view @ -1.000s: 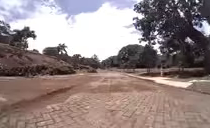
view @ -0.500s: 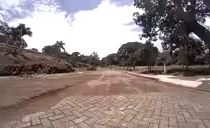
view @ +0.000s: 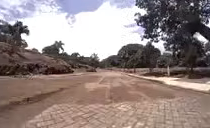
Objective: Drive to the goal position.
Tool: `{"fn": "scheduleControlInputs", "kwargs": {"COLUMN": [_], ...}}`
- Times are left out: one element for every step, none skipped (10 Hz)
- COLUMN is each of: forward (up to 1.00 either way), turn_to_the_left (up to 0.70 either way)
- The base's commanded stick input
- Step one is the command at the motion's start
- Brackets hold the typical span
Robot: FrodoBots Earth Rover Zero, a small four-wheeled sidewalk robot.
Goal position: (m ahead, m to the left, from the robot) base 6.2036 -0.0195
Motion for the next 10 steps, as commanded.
{"fn": "scheduleControlInputs", "kwargs": {"forward": [1.00,1.00,1.00,1.00,1.00,1.00,1.00,1.00,1.00,1.00], "turn_to_the_left": [0.00,0.00,0.00,-0.19,-0.17,-0.03,0.00,0.00,0.00,0.00]}}
